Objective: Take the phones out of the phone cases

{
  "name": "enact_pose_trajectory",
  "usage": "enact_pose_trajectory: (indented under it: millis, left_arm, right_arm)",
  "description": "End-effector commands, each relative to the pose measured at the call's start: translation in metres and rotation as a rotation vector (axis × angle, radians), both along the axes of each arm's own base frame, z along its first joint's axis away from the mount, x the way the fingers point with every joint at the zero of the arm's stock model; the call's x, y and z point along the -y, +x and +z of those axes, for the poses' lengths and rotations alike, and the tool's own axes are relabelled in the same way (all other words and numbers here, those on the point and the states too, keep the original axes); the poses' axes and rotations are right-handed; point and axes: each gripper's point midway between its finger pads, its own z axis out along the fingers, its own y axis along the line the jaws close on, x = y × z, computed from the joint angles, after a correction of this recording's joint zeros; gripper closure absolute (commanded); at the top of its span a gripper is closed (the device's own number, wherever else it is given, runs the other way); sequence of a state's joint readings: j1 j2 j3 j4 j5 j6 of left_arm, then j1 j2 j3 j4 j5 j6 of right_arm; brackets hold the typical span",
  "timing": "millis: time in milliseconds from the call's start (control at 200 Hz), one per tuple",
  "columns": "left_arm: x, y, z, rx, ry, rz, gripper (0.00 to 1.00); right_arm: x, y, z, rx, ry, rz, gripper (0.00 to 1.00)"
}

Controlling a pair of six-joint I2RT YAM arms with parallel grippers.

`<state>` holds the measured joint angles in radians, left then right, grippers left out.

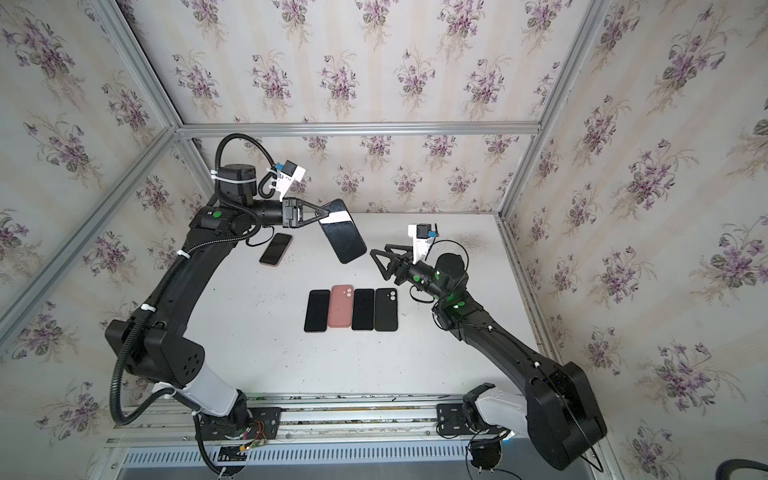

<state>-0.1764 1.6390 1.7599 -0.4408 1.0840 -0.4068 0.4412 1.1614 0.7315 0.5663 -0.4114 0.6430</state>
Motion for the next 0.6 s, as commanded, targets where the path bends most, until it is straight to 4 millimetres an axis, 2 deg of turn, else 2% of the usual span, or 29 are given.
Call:
enact_pose_trajectory:
  millis: [0, 125, 255, 370, 390, 595]
  left_arm:
    - [-0.01, 0.029, 0.03, -0.129, -0.156, 0.197, 1.0]
    - [-0.013, 0.037, 0.044, -0.222, -0.321, 0.272, 1.0]
    - [-0.017, 0.042, 0.048, -0.316, -0.417, 0.324, 1.0]
    - [-0.018, 0.039, 0.046, -0.38, -0.501, 0.344, 1.0]
    - [-0.017, 0.039, 0.044, -0.392, -0.508, 0.349, 1.0]
    - [-0.011, 0.028, 0.028, -0.452, -0.528, 0.384, 1.0]
  right_arm:
    - [0.027, 0.016, -0.004, -0.193, 0.09, -0.194, 0.24]
    - [0.03, 0.011, 0.003, -0.256, 0.161, -0.221, 0.24]
    - [0.025, 0.009, 0.004, -0.319, 0.216, -0.226, 0.24]
    - [0.017, 0.01, 0.013, -0.295, 0.248, -0.222, 0.24]
    - [0.004, 0.003, 0.015, -0.3, 0.245, -0.188, 0.24]
    - [-0.021, 0.008, 0.029, -0.289, 0.275, -0.139, 0.26]
